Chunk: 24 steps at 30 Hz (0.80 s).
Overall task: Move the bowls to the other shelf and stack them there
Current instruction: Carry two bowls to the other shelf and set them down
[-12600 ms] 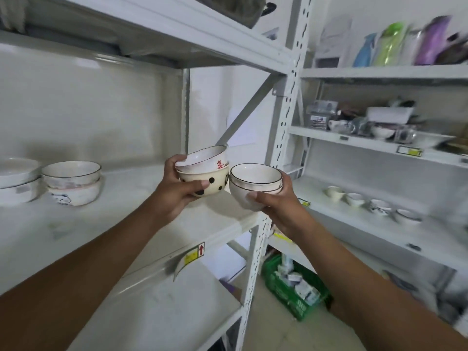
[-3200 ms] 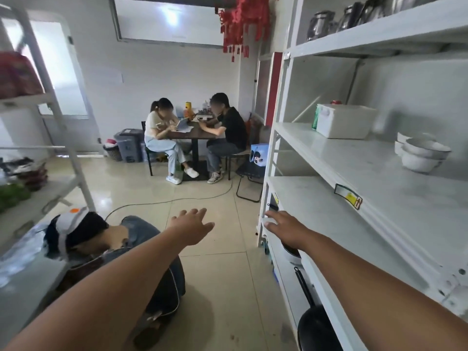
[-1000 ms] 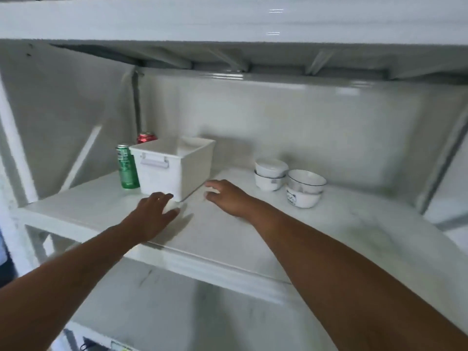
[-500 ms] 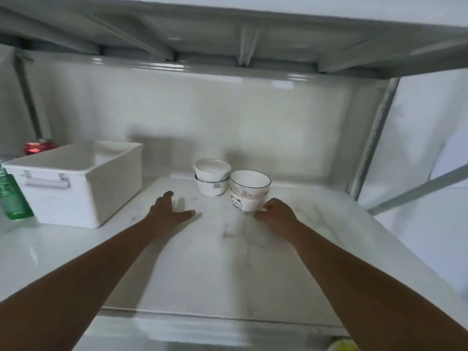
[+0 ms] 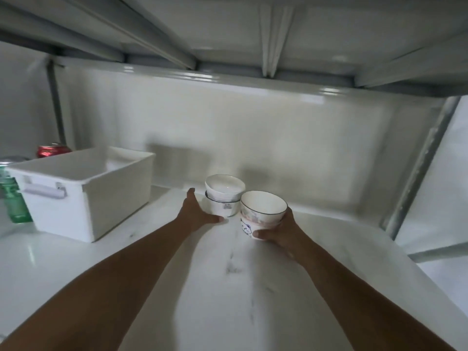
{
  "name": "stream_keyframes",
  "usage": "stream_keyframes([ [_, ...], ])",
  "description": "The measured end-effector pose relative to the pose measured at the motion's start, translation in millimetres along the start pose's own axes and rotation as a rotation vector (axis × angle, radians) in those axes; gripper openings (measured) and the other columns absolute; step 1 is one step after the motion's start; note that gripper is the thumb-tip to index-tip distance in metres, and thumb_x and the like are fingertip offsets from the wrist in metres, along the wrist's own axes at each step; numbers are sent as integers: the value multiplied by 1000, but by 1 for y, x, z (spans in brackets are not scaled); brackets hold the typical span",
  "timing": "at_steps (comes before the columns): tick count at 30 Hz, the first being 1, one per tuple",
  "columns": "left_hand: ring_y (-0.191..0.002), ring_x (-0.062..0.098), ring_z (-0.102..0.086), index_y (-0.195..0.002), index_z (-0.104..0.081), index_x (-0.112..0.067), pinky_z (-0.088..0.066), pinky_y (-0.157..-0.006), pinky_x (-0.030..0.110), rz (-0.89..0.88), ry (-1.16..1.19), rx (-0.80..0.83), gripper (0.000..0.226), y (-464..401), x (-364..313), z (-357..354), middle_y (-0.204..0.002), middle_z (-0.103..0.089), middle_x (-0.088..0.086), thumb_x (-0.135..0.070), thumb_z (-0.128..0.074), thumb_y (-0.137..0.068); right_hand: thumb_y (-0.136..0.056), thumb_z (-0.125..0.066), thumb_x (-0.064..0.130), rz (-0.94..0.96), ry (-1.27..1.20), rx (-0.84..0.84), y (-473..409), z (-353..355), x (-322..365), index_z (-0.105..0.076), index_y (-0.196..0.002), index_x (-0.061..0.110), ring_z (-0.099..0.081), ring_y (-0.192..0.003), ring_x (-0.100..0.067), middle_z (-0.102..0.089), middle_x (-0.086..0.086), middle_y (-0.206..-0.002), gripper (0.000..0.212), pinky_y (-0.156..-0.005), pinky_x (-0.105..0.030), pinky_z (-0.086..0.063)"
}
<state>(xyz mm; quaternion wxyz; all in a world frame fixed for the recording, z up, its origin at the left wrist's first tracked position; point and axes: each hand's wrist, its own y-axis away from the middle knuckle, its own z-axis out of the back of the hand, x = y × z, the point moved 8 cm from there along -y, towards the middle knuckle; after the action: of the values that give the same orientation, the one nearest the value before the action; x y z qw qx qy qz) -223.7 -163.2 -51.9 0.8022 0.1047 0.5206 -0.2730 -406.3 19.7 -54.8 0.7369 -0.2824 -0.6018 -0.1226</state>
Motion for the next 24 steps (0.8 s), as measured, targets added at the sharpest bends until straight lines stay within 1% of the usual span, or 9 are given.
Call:
stream_keyframes([
  [2,-135,28,-37,-151,-4,-13,-35,-107,36,-12,37,2,141,-8,-3,-7,-148,-32,12,-34,-96,-46,-44,-98,2,-9,-22,18,-4,-2,-4,-55,-137,9,-64,-122,-35,-69,-15,-127,103,-99,-53,-54],
  [4,-128,24,-43,-147,-9,-16,-38,-107,38,-15,61,9,149,-19,-1,-16,-140,-38,4,-51,-92,-29,-43,-99,-1,-31,-50,30,-5,-4,-7,-56,-137,9,-62,-123,-38,-68,-18,-128,104,-101,-61,-50],
  [6,-121,22,-52,-138,-20,-21,-45,-103,44,4,56,0,148,-32,8,-26,-131,-48,-1,-65,-87,-13,-40,-100,0,-47,-64,30,-7,-7,-8,-57,-136,8,-62,-123,-41,-68,-20,-127,105,-99,-65,-49],
  [9,-112,30,-58,-136,-27,-17,-50,-97,45,-12,55,-30,134,-43,5,-36,-125,-54,6,-50,-91,-22,-41,-97,-3,-47,-80,7,-9,-11,-6,-57,-135,7,-61,-123,-43,-69,-21,-126,102,-97,-66,-49],
  [12,-110,27,-60,-132,-37,-14,-51,-95,43,-111,211,-19,114,-61,4,-40,-122,-56,1,-30,-99,-38,-43,-94,-4,-45,-76,-8,-12,-11,-9,-59,-134,8,-61,-122,-42,-70,-20,-124,99,-99,-62,-50],
  [14,-109,28,-66,-128,-47,-15,-55,-91,50,-194,302,-39,113,-86,18,-44,-120,-66,5,-29,-102,-31,-43,-94,-3,-38,-71,-9,-15,-11,-10,-60,-133,9,-63,-121,-41,-71,-19,-123,97,-100,-60,-51],
  [17,-106,29,-68,-128,-51,-9,-55,-88,54,-248,373,7,108,-102,26,-54,-115,-70,13,-20,-102,-33,-44,-93,-3,-35,-71,9,-18,-14,-11,-61,-131,10,-63,-121,-40,-72,-17,-121,93,-101,-59,-51],
  [22,-101,21,-70,-124,-52,-8,-58,-87,43,-286,475,-42,107,-69,-3,-34,-111,-71,9,-22,-102,-31,-50,-91,-7,-28,-89,36,-20,-16,-8,-56,-137,10,-62,-123,-39,-69,-18,-127,96,-100,-57,-52],
  [24,-96,19,-72,-117,-60,-11,-59,-84,36,-297,490,-36,91,-61,-8,-30,-105,-74,7,-15,-100,-35,-50,-92,-6,-16,-91,26,-21,-16,-6,-54,-138,9,-61,-124,-41,-68,-20,-128,97,-102,-58,-50],
])
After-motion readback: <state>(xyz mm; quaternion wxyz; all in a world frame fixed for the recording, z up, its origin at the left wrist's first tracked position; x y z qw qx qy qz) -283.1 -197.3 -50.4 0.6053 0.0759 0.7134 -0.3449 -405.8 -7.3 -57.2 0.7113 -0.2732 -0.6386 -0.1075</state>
